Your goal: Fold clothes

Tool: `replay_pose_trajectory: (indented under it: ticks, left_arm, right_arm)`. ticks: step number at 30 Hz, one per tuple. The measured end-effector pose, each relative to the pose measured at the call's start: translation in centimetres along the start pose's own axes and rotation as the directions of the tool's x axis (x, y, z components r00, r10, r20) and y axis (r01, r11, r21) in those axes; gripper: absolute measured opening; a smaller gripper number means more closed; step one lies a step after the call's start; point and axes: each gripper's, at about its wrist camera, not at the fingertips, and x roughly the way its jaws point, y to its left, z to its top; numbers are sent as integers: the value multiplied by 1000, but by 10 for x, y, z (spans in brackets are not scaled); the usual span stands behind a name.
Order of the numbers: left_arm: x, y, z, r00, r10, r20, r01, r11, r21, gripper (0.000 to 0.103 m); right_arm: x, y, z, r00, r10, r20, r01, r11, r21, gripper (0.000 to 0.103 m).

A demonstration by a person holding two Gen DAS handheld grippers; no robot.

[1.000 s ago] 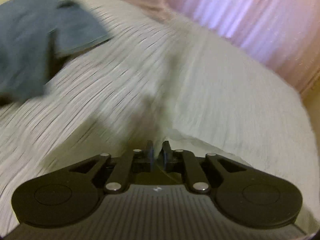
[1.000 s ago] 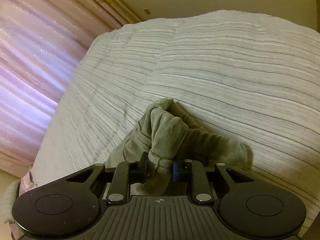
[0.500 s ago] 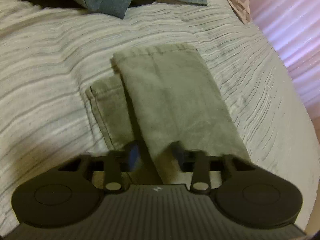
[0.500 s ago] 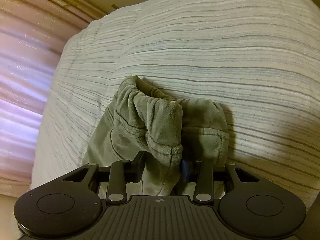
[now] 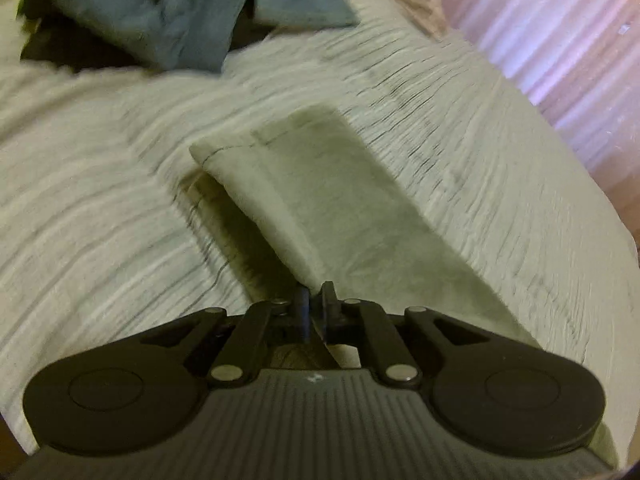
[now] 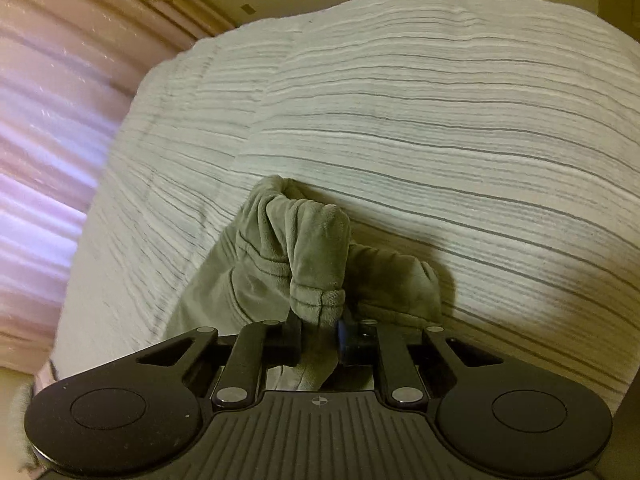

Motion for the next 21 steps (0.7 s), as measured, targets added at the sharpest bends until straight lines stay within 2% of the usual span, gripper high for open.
replay_pose_trajectory:
  ticks: [2,5,11,21]
  left_arm:
    - [-6,-3,2,1000,-10,20,9,999,48,5]
    - [-5,-3,2,1000,6,-6,-5,996,90,6]
    - [0,-4,0,1000,24,-14,-22,995,100,6]
    - [4,-3,-4,999,47,-16,-44,986,162,6]
  right_arm:
    - [-3,2,3,1000,18,2,-18,1000,-18,14]
    - [-9,3,5,999,33,7,-33,999,-20,14]
    - [-24,1,-1,997,69,33,-68,997,-24,14]
    - [-38,-22,-20,999,33,40,-33,999,15,14]
